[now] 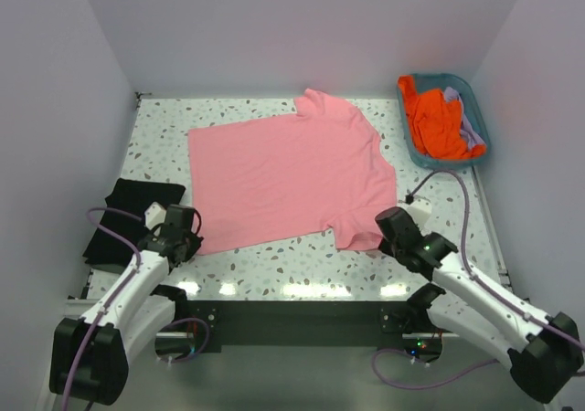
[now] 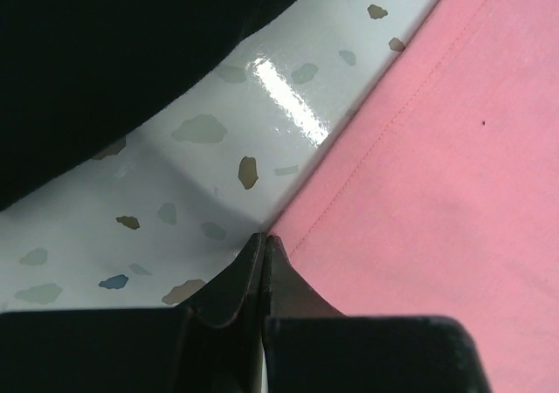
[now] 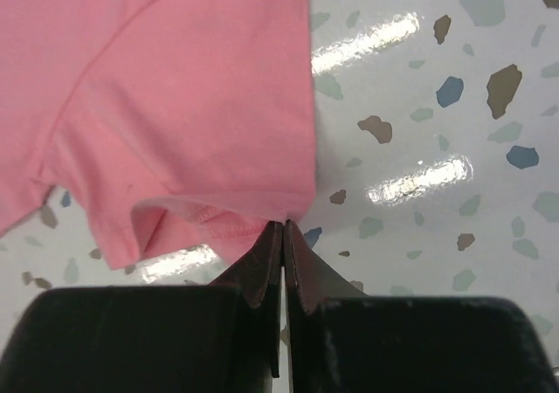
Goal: Fold and stack the t-shirts
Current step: Flatten the tshirt out, then fold the tshirt
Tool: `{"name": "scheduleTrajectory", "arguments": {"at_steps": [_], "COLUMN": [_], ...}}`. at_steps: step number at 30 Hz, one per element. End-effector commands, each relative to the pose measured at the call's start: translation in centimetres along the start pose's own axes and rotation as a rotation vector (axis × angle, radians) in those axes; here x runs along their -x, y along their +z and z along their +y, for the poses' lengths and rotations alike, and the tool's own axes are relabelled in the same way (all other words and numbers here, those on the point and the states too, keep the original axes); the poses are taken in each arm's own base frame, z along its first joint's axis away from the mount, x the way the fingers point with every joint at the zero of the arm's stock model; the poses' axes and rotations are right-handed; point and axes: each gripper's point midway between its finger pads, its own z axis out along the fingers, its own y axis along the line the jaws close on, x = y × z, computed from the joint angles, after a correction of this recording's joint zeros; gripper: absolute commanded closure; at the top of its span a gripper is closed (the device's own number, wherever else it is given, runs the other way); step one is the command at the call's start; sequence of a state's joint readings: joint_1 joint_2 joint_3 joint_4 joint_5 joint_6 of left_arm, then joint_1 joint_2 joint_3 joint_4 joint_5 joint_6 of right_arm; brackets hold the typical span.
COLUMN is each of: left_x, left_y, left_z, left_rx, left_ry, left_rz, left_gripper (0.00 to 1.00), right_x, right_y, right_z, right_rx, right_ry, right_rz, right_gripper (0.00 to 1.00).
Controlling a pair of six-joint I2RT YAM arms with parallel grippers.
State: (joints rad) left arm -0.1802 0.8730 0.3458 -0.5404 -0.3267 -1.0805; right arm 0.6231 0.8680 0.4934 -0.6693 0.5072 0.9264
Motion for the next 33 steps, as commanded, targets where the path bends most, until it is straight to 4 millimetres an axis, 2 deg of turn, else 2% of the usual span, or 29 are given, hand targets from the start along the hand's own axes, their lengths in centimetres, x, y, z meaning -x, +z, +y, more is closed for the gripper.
{"name": "scheduleTrajectory", "arguments": {"at_steps": [1,4,8,10,13,15,20,23,26,27,29,30,32,33], "left_x": [1.4,1.6,1.5,1.6,1.9,2.1,2.8,3.1,3.8,4.2,4.9,5.2,5.9,6.3], "left_y": [-1.0,-1.3,-1.6,-1.9,-2.5,-2.9,-3.3,-3.3,-3.2,-3.2,-3.2,-3.1,-2.9,-2.9], "left_z": [-0.8,-0.9,-0.9,-0.8,-1.1,-1.4,-1.9,-2.7,-4.0,-4.4,-5.3,-5.8,-6.9,-7.4], "left_rx": [-0.014,-0.016,-0.022,-0.021,-0.036,-0.044,-0.06,-0.077,-0.087,-0.093,-0.091,-0.098,-0.1,-0.107], "left_ry": [0.006,-0.003,-0.019,-0.024,-0.037,-0.043,-0.039,-0.029,-0.014,-0.012,-0.007,-0.008,-0.004,-0.008], "left_rz": [-0.041,-0.046,-0.035,-0.036,-0.041,-0.042,-0.06,-0.062,-0.066,-0.072,-0.08,-0.088,-0.087,-0.092], "left_gripper": [1.0,1.0,1.0,1.0,1.0,1.0,1.0,1.0,1.0,1.0,1.0,1.0,1.0,1.0], "right_x": [2.9,4.3,5.2,5.9,6.8,7.2,7.4,8.4,10.3,11.0,12.1,13.0,13.9,14.8], "right_y": [-3.0,-5.2,-7.2,-8.4,-9.6,-9.8,-8.5,-7.9,-7.4,-6.8,-6.2,-5.5,-4.6,-3.7], "right_z": [-0.3,-1.7,-1.3,-1.9,-2.0,-2.1,-1.0,0.4,1.9,3.2,4.1,5.6,6.8,8.0], "right_rx": [0.038,0.035,0.099,0.107,0.15,0.148,0.109,0.102,0.081,0.07,0.043,0.033,0.016,0.014], "right_ry": [0.08,0.111,0.163,0.18,0.212,0.21,0.124,0.075,0.029,0.011,-0.04,-0.058,-0.102,-0.101], "right_rz": [-0.092,-0.135,-0.144,-0.164,-0.199,-0.214,-0.203,-0.217,-0.26,-0.264,-0.284,-0.288,-0.294,-0.296], "right_gripper": [1.0,1.0,1.0,1.0,1.0,1.0,1.0,1.0,1.0,1.0,1.0,1.0,1.0,1.0]}}
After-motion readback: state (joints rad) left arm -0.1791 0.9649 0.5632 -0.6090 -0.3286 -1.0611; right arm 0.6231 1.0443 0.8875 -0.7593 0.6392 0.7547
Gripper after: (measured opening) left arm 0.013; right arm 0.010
